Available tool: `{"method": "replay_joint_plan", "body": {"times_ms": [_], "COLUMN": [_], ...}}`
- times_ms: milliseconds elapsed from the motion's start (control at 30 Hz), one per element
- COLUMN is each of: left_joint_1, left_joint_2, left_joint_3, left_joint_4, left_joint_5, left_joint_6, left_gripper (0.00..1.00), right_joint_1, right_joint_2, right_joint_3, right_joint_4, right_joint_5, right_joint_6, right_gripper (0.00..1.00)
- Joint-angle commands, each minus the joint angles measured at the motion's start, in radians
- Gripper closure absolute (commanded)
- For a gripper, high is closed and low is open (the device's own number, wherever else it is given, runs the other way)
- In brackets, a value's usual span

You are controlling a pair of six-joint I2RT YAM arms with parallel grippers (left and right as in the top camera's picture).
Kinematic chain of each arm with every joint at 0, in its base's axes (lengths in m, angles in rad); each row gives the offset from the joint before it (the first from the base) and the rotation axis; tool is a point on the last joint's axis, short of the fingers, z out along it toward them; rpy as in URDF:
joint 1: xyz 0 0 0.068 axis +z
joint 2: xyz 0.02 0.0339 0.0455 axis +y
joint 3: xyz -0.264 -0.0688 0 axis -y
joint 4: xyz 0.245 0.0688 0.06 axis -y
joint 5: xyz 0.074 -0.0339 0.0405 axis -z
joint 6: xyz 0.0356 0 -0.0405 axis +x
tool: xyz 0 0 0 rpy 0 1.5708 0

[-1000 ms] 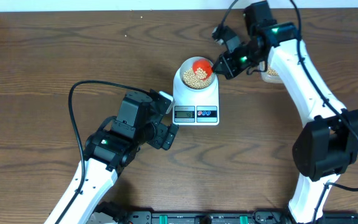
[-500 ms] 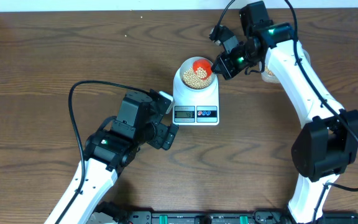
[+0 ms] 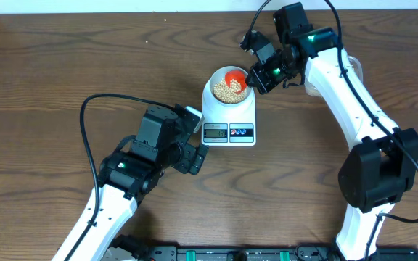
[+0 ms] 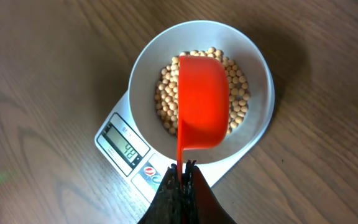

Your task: Scoop item into bowl and weigh 50g on scale

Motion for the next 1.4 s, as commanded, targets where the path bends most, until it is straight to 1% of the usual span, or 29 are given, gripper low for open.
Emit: {"method": "replay_joint_plan", "body": {"times_ms": [0,167,633,933,1200,1367], "left_joint_1": [0.007,0.007,0.007,0.007,0.007,0.007], "left_joint_2": [0.002,0.002,0.002,0.002,0.002,0.002], "left_joint_3": [0.019,0.019,0.019,0.019,0.019,0.019], "left_joint_4": [-0.002,-0.002,-0.002,-0.002,-0.002,-0.002], "left_joint_5": [0.009,0.009,0.009,0.009,0.009,0.009], "left_joint_6": [0.010,0.010,0.010,0.010,0.010,0.010], "left_gripper": [0.11,0.11,0.11,0.11,0.11,0.11], "right_joint_1": [0.009,0.021,0.024,0.024,0.014,-0.040], "right_joint_2": [-0.031,-0.031,-0.031,-0.032,-0.032,-0.032], "right_joint_3": [0.013,0.013,0.013,0.013,0.013,0.013], "right_joint_4": [0.003,-0.009,0.008,0.010,0.011,0.010], "right_joint_5": [0.006,0.005,0.005,-0.008,-0.075,-0.176], "right_joint_6": [0.007,-0.040,-0.035,-0.060,-0.041,-0.010], "right_gripper": [0.99,0.99,0.99,0.99,0.99,0.99]}}
